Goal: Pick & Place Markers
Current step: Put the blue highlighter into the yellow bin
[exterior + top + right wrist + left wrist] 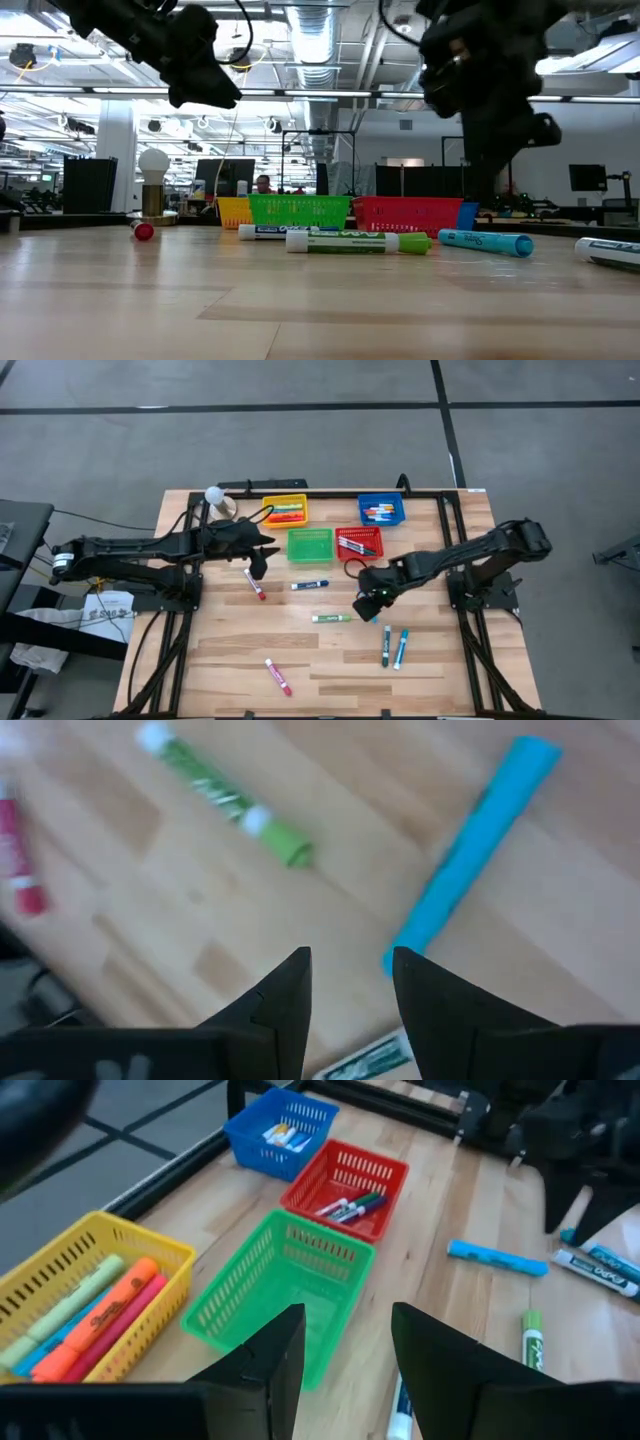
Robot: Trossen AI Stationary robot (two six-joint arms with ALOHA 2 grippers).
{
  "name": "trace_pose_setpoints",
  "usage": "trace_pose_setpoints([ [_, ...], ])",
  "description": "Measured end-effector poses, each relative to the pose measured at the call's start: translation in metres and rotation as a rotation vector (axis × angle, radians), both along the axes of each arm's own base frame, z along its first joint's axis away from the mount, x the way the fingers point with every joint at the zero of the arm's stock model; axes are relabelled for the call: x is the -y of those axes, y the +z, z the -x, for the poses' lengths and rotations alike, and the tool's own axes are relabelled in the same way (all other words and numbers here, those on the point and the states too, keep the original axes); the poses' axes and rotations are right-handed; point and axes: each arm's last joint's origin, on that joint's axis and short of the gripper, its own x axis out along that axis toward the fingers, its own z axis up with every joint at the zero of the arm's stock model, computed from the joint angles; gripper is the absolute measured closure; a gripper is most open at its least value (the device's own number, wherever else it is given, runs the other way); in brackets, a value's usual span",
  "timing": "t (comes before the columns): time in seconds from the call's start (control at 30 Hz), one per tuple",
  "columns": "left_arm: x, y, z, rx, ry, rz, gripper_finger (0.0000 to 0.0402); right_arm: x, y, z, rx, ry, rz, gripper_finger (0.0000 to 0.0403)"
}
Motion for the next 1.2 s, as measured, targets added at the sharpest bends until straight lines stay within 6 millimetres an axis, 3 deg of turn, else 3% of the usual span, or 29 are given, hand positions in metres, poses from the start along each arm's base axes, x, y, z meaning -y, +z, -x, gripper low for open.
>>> trace_pose_setpoints([
  [0.27, 0.0, 0.002, 0.0, 0.007, -0.022, -0.044, 0.0252, 0.003, -0.02, -0.017, -0.222, -0.037, 0.133, 0.0272],
  [0.47, 0.0, 0.005, 0.001, 0.026, -0.022, -0.048, 0.0252, 0.003, -0.028, -0.03, -0.249, -0.046, 0.197, 0.0272],
  [0.8, 0.0, 0.006, 0.0, 0.034, -0.026, -0.055, 0.0252, -0.004, -0.061, -0.036, -0.346, -0.054, 0.203, 0.0275],
  [1.2, 0.0, 0.006, 0.0, 0.039, -0.026, -0.054, 0.0252, -0.003, -0.062, -0.038, -0.334, -0.037, 0.209, 0.0359],
])
